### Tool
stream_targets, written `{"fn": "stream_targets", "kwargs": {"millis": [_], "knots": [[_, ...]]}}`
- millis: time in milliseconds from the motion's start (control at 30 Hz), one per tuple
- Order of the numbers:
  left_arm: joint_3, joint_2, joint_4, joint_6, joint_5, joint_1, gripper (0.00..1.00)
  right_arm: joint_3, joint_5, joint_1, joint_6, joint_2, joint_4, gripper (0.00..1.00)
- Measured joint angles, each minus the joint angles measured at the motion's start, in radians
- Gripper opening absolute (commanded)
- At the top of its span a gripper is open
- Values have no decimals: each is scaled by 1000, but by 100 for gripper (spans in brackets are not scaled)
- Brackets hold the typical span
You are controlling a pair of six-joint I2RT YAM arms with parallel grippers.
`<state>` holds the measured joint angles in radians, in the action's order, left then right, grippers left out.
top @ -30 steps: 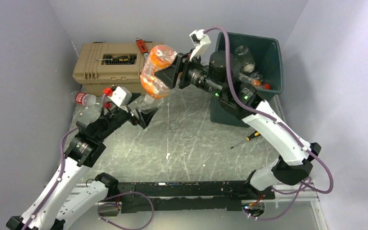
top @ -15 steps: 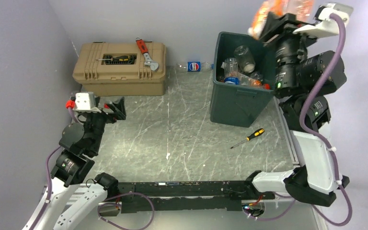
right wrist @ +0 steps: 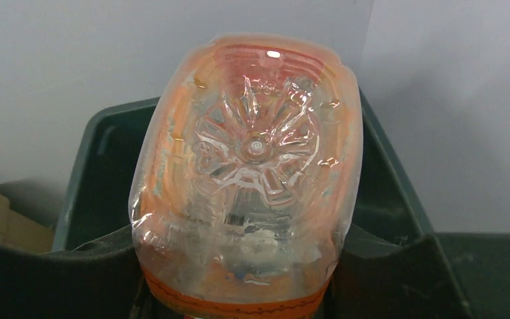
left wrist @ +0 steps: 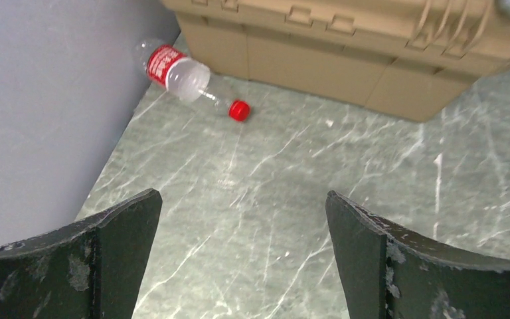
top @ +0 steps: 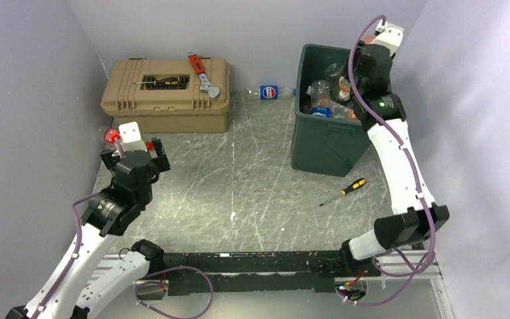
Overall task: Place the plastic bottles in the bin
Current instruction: Place the plastic bottle in the trash bin.
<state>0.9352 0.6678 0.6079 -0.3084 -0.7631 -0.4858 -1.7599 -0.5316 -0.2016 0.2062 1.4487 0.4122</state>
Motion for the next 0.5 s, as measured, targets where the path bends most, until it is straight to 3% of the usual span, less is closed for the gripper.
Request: {"fn": "stream_targets", "kwargs": {"millis": [167,233,367,433,500], "knots": [[0,17,72,-31,-12,0,99,0,17,13,2,76,-5,41],[0,-1,80,-31,-20,0,99,-11,20,23,-1,111,-12,46],[0,-37,97,-27,-45,0,99,-38,60,33,9,193,-8,77],[0,-42,97,-21,-53,0,100,-39,97,35,36,221,8,98],[-2,-37,97,-16,-57,0,100,-37,138,35,62,231,18,100]]}}
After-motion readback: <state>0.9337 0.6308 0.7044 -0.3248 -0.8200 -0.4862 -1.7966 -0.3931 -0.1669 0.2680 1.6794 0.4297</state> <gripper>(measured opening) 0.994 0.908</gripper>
